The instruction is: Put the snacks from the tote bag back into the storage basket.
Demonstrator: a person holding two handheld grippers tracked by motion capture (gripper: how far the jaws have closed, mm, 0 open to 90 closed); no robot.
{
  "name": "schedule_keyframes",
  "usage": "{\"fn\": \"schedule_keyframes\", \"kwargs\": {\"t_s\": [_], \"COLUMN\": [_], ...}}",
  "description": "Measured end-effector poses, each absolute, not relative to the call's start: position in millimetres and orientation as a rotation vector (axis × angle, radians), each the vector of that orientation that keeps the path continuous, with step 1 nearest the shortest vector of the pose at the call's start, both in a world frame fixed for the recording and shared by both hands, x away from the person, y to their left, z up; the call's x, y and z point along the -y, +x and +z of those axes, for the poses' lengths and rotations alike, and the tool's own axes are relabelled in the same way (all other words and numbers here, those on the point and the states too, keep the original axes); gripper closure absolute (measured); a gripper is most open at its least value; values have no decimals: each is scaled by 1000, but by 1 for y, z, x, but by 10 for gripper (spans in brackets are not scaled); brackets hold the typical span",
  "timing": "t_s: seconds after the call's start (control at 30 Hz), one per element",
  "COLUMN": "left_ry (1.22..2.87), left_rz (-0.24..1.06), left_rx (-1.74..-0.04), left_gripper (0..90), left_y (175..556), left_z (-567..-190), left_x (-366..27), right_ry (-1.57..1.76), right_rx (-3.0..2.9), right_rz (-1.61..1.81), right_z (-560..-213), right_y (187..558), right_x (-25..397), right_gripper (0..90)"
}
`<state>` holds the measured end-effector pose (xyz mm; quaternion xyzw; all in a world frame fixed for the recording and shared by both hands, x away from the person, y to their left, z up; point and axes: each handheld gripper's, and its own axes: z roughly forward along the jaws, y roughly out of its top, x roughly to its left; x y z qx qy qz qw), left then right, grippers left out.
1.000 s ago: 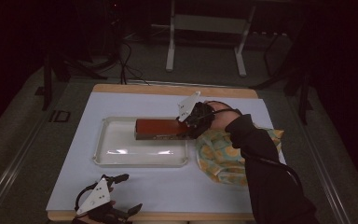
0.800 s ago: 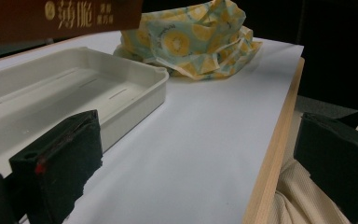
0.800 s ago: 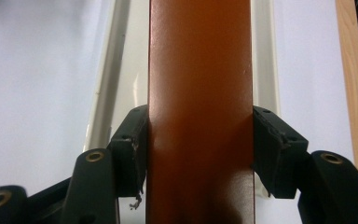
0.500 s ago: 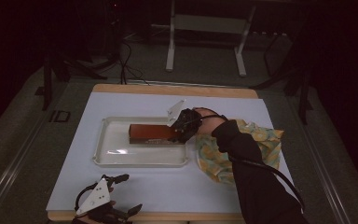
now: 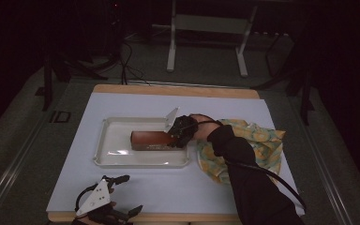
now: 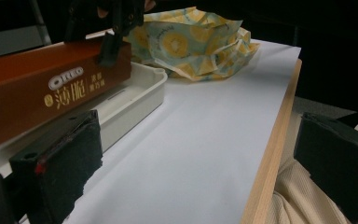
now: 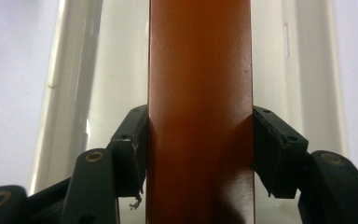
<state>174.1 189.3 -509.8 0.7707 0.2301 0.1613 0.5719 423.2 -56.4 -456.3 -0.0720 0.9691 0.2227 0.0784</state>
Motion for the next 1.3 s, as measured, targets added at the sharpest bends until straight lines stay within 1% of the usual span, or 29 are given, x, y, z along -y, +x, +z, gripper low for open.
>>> {"fn": "schedule_keyframes", "kwargs": {"t_s": [0.47,0.8,0.9,1.03,1.3], "left_ry": [1805,1808,1809,1808,1808], "left_rz": [373,372,372,373,374], "left_rx": [-540,-536,-535,-537,-535], "left_gripper": [13,13,13,13,13], "left_y": [174,174,174,174,174], "left_z": [-510,-510,-510,-510,-510], "left_x": [-189,-188,-188,-188,-189], "right_ry": [-203,-191,-179,-177,-175], "right_rx": [-2926,-2933,-2936,-2951,-2922], "right_rz": [613,599,586,581,601], "right_z": [-470,-470,-470,-471,-460], "right_y": [428,428,428,427,425], "right_x": [54,51,49,47,47], "right_gripper": [428,416,399,334,305]}}
